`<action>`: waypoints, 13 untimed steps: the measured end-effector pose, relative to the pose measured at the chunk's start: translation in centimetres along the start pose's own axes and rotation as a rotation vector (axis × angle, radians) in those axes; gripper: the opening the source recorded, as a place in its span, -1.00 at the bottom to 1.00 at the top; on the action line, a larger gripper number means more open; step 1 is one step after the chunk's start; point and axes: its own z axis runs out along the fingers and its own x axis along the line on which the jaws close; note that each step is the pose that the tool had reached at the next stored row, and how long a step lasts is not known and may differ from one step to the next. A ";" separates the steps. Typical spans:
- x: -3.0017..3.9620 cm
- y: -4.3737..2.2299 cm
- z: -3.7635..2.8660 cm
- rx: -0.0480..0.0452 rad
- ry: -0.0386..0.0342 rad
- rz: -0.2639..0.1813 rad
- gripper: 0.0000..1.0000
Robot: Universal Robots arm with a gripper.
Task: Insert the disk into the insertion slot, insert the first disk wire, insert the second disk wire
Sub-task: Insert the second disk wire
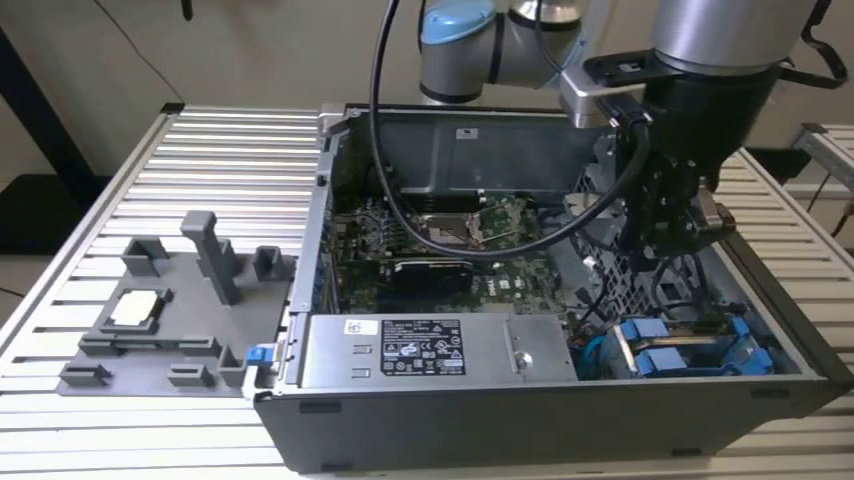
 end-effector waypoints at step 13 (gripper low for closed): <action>-0.03 0.06 0.07 0.0040 0.0032 -0.001 -0.64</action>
